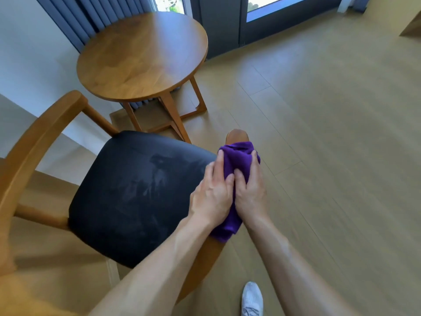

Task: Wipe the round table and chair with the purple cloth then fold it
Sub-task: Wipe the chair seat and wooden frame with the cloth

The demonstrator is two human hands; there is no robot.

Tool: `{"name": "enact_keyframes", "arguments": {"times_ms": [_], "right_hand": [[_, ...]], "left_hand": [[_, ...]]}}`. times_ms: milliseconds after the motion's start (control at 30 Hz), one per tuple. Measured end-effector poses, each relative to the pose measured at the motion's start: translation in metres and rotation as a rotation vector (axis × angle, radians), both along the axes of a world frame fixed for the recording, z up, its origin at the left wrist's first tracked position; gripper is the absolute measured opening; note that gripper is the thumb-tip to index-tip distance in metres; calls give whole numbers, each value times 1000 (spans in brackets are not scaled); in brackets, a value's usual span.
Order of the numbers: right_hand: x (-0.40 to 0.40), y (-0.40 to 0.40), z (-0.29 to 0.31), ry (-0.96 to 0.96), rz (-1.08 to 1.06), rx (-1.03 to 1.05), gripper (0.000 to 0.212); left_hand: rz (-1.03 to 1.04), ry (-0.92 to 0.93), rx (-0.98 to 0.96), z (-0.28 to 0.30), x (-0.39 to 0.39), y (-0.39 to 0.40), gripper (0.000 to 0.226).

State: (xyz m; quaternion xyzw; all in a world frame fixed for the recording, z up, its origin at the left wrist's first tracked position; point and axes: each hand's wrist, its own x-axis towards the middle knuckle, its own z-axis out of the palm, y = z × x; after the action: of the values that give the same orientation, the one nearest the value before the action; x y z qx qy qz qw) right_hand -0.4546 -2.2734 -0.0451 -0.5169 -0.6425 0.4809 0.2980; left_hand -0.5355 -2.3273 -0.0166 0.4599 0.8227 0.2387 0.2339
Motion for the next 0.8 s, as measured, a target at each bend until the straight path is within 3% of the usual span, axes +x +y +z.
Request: {"name": "enact_keyframes", "arguments": {"times_ms": [167,300,567,800], "right_hand": [[-31,85,1,-92,62,-10,45],[-47,114,7,-95,52,-29,28],[-39,92,11,-98,16,-42,33],[-10,10,6,-85,-20,9,59]], "left_hand": [[132,-117,-34,-9,-23,77,53],[125,-171,-34,-10,-39,109,44],[107,-183,5,-9,-32,89,46],[94,-156,-71,-2,-5,8,54]]}}
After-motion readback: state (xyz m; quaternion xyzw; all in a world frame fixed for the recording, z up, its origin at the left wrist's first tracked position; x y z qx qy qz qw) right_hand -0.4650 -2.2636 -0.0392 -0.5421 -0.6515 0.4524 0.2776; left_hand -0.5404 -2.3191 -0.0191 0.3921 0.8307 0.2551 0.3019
